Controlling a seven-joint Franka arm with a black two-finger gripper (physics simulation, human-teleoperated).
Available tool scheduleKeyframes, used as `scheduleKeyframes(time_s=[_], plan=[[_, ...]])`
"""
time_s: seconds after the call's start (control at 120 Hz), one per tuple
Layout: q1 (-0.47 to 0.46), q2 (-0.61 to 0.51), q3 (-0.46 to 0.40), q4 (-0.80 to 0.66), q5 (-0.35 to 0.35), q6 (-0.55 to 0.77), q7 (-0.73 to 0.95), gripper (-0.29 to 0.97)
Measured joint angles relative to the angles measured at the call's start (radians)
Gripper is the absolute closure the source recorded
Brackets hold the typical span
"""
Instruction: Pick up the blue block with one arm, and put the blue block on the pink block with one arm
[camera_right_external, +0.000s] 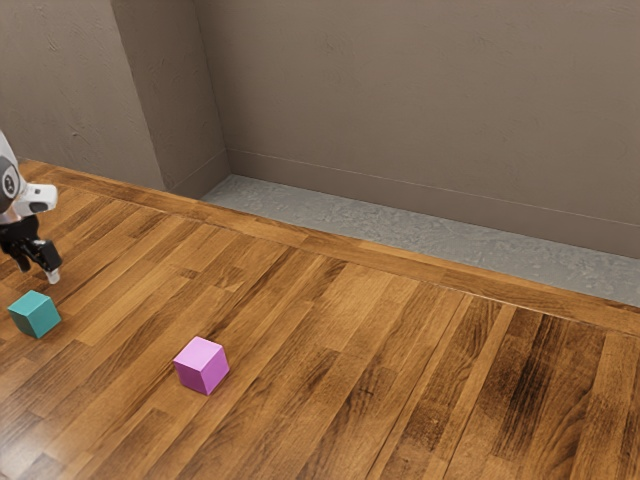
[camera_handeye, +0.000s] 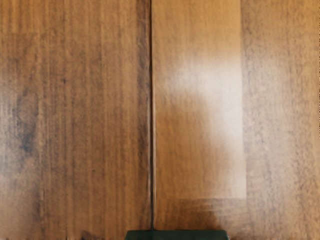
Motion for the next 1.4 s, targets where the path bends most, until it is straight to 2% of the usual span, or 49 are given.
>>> scheduleKeyframes(time_s=[0.142, 0.65, 0.883, 1.05, 1.183, 1.4], plan=[[0.026, -0.038, 0.000, -0.091, 0.009, 0.058, 0.025, 0.00], [0.035, -0.047, 0.000, -0.179, 0.014, 0.172, 0.084, 0.00], [0.038, -0.047, 0.000, -0.191, -0.057, 0.183, 0.085, 0.00], [0.039, -0.045, 0.006, -0.193, -0.069, 0.186, 0.088, 0.00], [0.039, -0.042, 0.007, -0.200, -0.069, 0.190, 0.091, 0.00], [0.039, -0.038, 0.007, -0.200, -0.016, 0.197, 0.097, 0.00]])
